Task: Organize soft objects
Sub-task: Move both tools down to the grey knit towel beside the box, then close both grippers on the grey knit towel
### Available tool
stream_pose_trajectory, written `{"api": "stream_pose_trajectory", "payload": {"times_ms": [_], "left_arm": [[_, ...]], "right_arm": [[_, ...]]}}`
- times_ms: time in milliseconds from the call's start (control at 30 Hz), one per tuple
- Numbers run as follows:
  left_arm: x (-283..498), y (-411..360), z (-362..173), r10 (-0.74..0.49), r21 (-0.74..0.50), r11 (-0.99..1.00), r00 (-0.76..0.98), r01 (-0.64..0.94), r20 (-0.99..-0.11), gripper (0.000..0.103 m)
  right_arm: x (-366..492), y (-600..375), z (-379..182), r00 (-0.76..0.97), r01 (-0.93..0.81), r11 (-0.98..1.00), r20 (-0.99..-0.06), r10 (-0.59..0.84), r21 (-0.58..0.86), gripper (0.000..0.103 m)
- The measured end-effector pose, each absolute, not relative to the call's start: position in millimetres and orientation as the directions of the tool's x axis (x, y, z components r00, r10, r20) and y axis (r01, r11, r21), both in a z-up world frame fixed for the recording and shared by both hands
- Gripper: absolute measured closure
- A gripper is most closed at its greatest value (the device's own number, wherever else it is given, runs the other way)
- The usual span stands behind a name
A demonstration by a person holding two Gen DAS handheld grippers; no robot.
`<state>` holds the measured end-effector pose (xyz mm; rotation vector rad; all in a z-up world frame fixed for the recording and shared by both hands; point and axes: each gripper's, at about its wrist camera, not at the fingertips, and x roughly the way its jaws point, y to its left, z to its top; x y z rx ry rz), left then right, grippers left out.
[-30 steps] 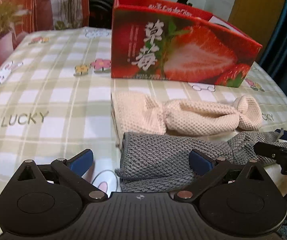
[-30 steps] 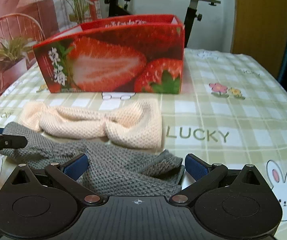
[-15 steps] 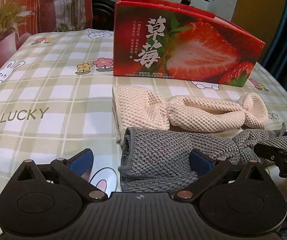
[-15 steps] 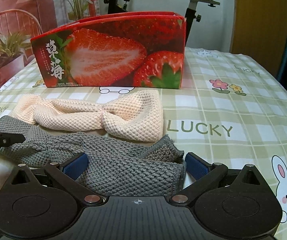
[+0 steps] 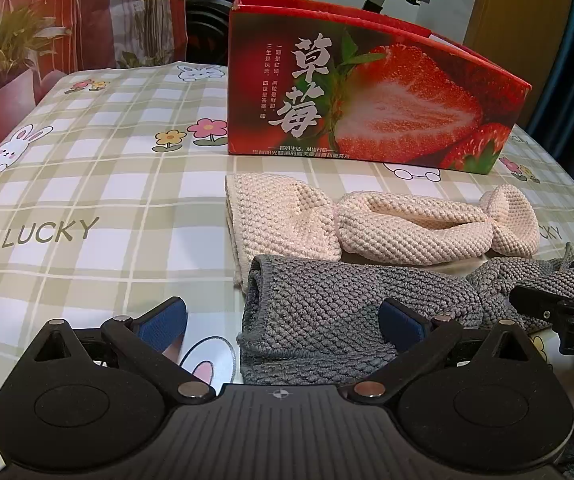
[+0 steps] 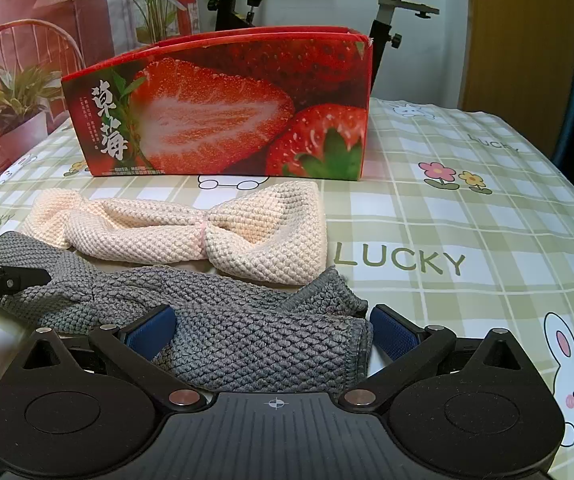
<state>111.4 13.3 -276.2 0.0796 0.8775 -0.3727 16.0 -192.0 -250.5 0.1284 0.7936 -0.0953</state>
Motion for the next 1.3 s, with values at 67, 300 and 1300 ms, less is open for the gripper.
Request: {"api": "stream_pose_trajectory", "payload": {"times_ms": [67, 300, 1300], "left_arm": [[111.4, 12.9, -276.3, -0.285, -0.081, 0.933, 0.579, 0.352, -0.764, 0.0], [112.5, 15.3, -275.8, -0.296, -0.082, 0.925, 0.569, 0.371, -0.767, 0.0], [109.2, 31.4, -270.4, -0.393, -0.189, 0.905, 0.575, 0.382, -0.717, 0.084]], "right_arm": [[15.8, -192.0, -250.7, 0.698, 0.133, 0.988, -0.715, -0.037, 0.079, 0.0], [15.1, -191.9, -251.2, 0.696, 0.131, 0.988, -0.717, -0.033, 0.082, 0.0], [23.0, -178.5, -232.9, 0.704, 0.013, 0.983, -0.7, 0.12, 0.182, 0.071]]}}
